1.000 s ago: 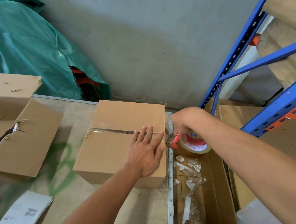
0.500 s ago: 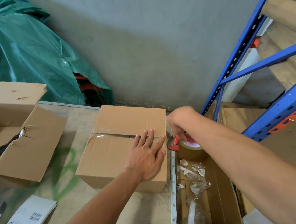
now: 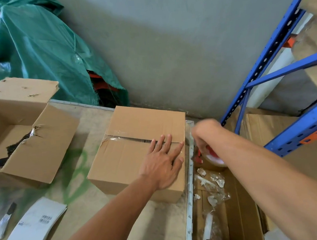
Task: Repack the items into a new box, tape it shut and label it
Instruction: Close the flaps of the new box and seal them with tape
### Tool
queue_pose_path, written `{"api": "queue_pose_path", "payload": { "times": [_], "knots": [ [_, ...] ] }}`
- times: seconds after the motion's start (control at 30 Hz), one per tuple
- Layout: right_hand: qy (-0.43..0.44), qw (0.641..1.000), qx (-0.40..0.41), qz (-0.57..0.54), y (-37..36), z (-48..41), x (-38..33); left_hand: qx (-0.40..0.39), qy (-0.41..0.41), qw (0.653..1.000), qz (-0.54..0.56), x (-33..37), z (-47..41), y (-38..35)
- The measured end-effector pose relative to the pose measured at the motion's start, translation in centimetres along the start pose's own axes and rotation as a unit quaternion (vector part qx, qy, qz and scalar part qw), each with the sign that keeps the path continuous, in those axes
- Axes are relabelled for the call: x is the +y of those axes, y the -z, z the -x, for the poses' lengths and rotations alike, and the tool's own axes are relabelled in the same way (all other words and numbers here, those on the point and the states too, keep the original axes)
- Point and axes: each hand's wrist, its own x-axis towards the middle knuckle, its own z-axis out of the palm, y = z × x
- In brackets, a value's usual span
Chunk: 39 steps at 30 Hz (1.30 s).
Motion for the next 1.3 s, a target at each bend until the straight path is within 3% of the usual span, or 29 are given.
{"api": "queue_pose_path", "payload": {
  "times": [0.17,0.47,0.57,0.77,0.93,1.07,1.3],
  "knots": [
    [0.018,0.99,0.051,-0.128,-5.5,0.7,1.5,-0.006,-0.003,1.0,-0.008,0.1,-0.1,-0.1],
    [-0.004,0.936,0.13,-0.326,-8.5,6.9,2.0,-0.017,-0.019,0.999,-0.044,0.7,0.1,1.0],
    [-0.021,0.92,0.126,-0.371,-10.4,9.2,0.9,-0.035,-0.034,0.996,-0.071,1.1,-0.3,1.3],
    [-0.061,0.851,0.111,-0.51,-16.5,12.1,-2.4,-0.047,-0.079,0.992,-0.083,-0.7,-0.5,2.0],
    [-0.046,0.774,0.077,-0.626,-21.0,13.2,-7.0,-0.06,-0.08,0.991,-0.084,-2.6,-0.1,2.4],
    [-0.016,0.74,0.072,-0.669,-22.5,13.4,-11.0,-0.051,-0.055,0.995,-0.07,-4.2,0.9,1.9],
    [0.032,0.733,0.048,-0.678,-24.3,10.8,-16.6,-0.007,-0.081,0.991,-0.108,-2.5,-0.7,2.5]
  ]
}}
